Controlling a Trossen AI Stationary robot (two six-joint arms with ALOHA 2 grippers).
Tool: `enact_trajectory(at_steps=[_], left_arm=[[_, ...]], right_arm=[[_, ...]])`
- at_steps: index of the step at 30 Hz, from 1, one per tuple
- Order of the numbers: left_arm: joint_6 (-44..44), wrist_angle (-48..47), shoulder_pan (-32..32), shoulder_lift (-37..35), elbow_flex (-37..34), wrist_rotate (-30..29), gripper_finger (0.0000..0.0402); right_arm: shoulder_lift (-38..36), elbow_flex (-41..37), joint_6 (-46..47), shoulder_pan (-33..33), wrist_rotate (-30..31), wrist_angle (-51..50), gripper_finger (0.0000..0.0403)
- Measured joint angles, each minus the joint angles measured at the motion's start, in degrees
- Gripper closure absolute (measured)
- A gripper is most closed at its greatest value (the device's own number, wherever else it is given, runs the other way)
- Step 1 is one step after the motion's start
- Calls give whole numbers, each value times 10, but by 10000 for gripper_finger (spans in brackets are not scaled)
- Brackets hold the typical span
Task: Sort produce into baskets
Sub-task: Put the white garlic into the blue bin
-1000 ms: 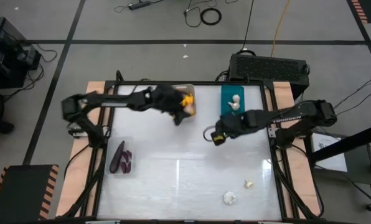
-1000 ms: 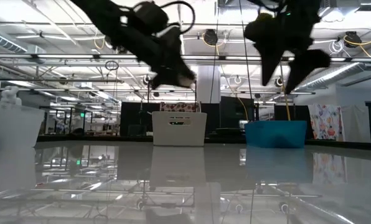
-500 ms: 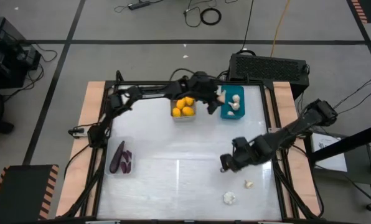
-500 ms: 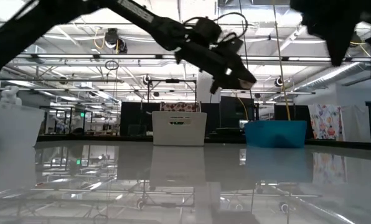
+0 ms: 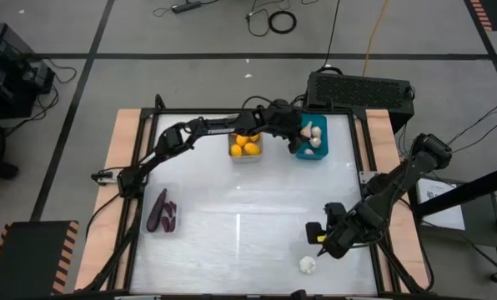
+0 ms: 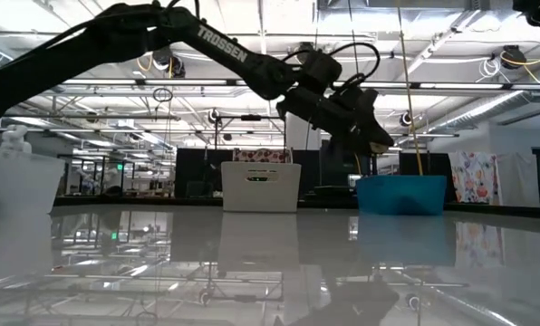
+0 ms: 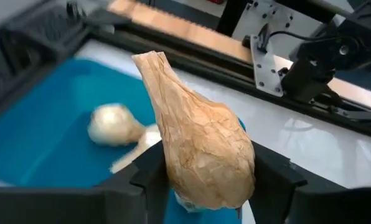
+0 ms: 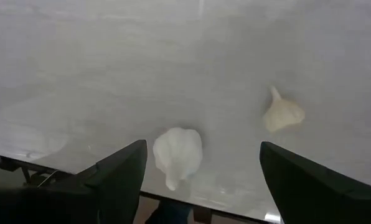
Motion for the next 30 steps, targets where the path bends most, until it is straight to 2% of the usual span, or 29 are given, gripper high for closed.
enact_trajectory(at_steps=[4, 10, 15, 18, 22, 27, 30], left_arm=[[39, 9, 0, 0, 1, -4, 193], [37, 13, 1, -1, 1, -4, 134], [-5, -63, 8, -44, 0, -9, 115], [3, -144, 17, -92, 1, -9, 114], [82, -305, 29, -162, 1, -18, 114], [205, -516, 42, -241, 1, -92, 114], [217, -581, 55, -268, 0, -116, 114]], right_arm=[[0, 0, -2, 1, 2, -5, 99], [0, 0, -6, 1, 2, -5, 99], [0, 0, -6, 1, 2, 19, 99], [0, 0, -6, 1, 2, 40, 99], [4, 0, -4, 1, 2, 72, 99], [47, 0, 5, 1, -4, 152, 99], [84, 0, 6, 1, -7, 204, 99]])
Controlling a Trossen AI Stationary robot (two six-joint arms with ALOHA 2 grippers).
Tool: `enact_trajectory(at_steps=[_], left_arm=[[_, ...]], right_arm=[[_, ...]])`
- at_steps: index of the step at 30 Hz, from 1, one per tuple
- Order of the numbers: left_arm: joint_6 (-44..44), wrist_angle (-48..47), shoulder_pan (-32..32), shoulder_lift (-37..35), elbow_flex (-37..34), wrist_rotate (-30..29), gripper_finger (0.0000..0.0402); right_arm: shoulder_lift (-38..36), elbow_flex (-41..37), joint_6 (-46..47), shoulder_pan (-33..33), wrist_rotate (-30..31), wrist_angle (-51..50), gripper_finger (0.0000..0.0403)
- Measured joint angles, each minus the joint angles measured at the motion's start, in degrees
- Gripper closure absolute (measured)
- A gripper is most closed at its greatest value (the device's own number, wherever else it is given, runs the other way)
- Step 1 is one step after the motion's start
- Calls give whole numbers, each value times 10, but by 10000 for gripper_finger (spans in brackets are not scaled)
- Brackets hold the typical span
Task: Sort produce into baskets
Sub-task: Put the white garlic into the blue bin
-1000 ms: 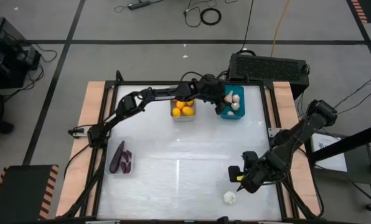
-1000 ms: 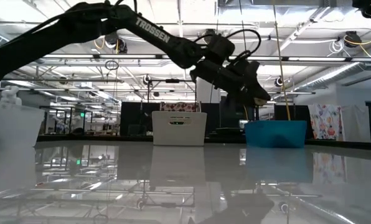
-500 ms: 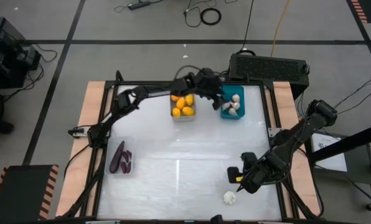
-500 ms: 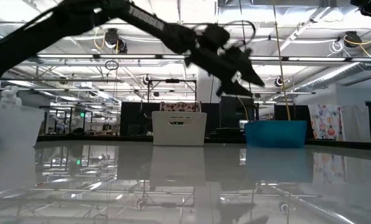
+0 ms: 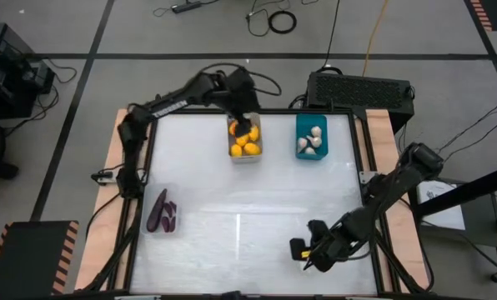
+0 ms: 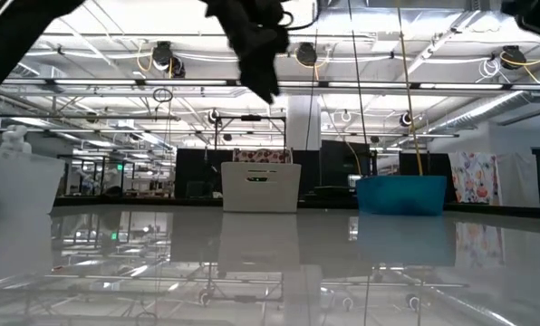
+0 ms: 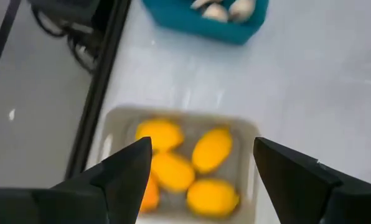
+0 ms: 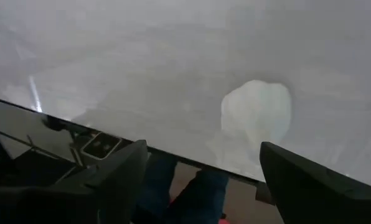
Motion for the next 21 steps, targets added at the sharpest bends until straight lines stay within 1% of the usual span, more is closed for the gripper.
enact_trajectory(at_steps=[3, 7, 10, 13, 17, 21], left_arm=[[-7, -34, 9, -26, 0, -6, 114], [-15, -41, 11, -47, -4, -6, 114], [-15, -40, 7, -61, -15, -6, 114], [-23, -43, 3, -66, -30, -6, 114], [-26, -60, -5, -66, -57, -6, 114], [-26, -62, -11, -67, -85, -6, 114]], right_arm=[[33, 0, 4, 0, -21, 16, 99], [63, 0, 10, 0, -43, 16, 99], [80, 0, 10, 0, -46, 21, 99], [96, 0, 9, 0, -68, 22, 99], [114, 0, 0, 0, -121, 29, 99], [120, 0, -12, 0, -129, 44, 99]])
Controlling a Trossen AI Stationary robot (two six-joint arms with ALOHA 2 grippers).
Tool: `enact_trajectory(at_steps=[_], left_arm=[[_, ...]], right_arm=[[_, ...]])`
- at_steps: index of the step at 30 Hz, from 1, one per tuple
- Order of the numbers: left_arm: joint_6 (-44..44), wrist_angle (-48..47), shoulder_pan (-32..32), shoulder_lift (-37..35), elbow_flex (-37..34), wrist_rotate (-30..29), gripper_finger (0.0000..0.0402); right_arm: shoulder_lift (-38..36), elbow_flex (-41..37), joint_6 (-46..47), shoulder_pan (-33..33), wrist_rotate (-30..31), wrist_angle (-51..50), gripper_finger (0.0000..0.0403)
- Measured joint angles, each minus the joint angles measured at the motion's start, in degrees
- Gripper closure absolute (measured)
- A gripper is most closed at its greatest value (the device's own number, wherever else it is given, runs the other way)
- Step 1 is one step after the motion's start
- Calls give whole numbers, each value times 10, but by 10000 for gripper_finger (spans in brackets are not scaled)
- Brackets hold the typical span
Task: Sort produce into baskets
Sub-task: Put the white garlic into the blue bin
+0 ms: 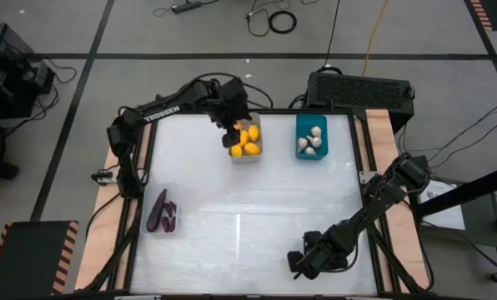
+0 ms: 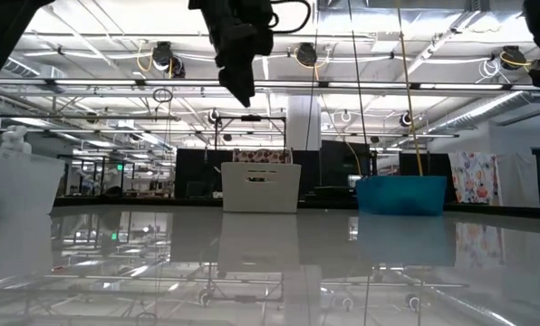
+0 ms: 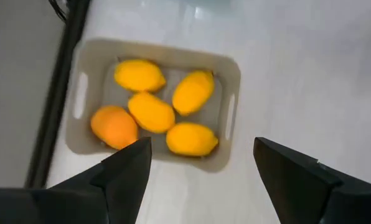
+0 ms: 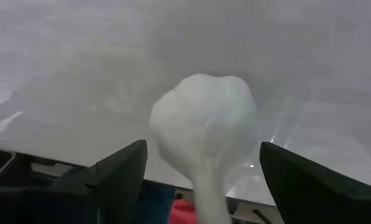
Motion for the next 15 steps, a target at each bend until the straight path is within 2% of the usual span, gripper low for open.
enact_trajectory(at_steps=[9, 15], left_arm=[[-4, 4, -14, 0, -48, 0, 114], [-14, 2, -23, -33, -55, 0, 114]], right_arm=[[9, 0, -26, 0, -1, 0, 104], [11, 0, -56, -9, -3, 5, 159]])
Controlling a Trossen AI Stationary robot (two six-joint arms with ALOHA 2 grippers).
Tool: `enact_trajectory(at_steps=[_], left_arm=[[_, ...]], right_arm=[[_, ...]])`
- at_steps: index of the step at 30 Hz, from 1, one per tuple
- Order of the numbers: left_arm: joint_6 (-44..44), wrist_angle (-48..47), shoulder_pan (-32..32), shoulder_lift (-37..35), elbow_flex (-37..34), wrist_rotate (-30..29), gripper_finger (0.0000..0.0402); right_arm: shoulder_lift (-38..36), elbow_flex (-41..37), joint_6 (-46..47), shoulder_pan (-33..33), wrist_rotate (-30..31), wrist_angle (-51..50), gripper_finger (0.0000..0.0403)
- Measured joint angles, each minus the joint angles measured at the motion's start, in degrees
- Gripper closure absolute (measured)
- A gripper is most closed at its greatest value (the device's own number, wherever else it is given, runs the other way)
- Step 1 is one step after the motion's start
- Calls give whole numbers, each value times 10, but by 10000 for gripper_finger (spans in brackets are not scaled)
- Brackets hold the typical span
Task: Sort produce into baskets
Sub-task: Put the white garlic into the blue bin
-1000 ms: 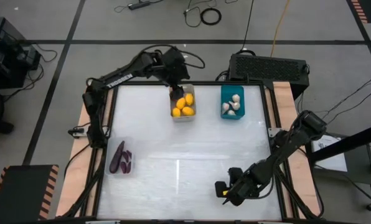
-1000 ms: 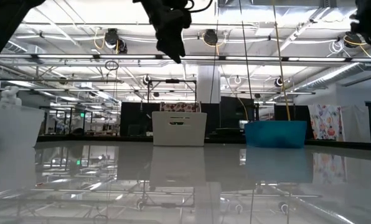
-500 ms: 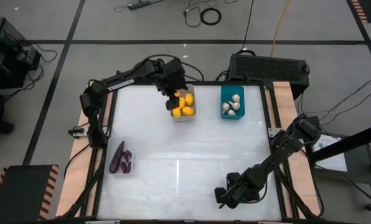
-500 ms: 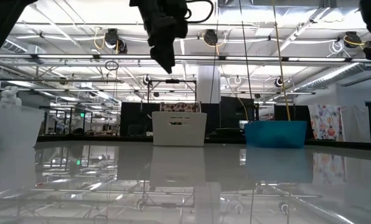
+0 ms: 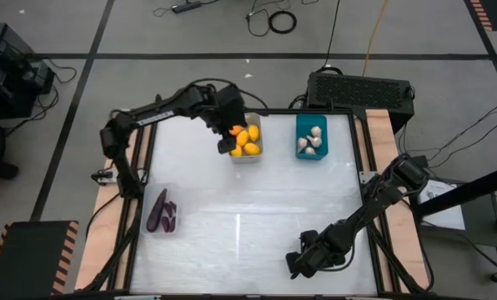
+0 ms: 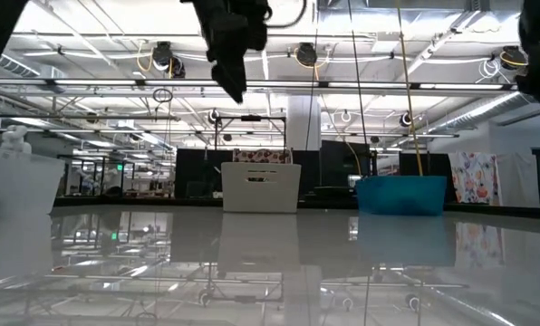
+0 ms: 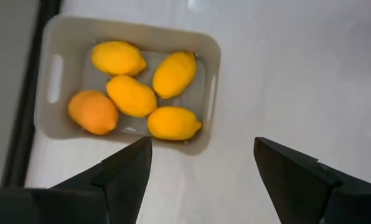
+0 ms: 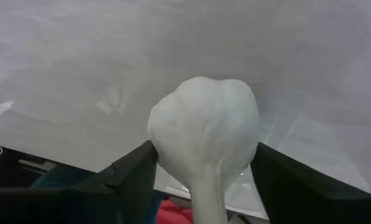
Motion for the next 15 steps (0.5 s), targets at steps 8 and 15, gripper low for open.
enact_trajectory(at_steps=[8, 15], left_arm=[[-37, -10, 0, -93, 0, -34, 114], [-95, -1, -4, -213, -92, -42, 114]], right_arm=[[-15, -1, -140, -54, 4, -18, 221], [-94, -1, -297, -150, 37, -127, 201]])
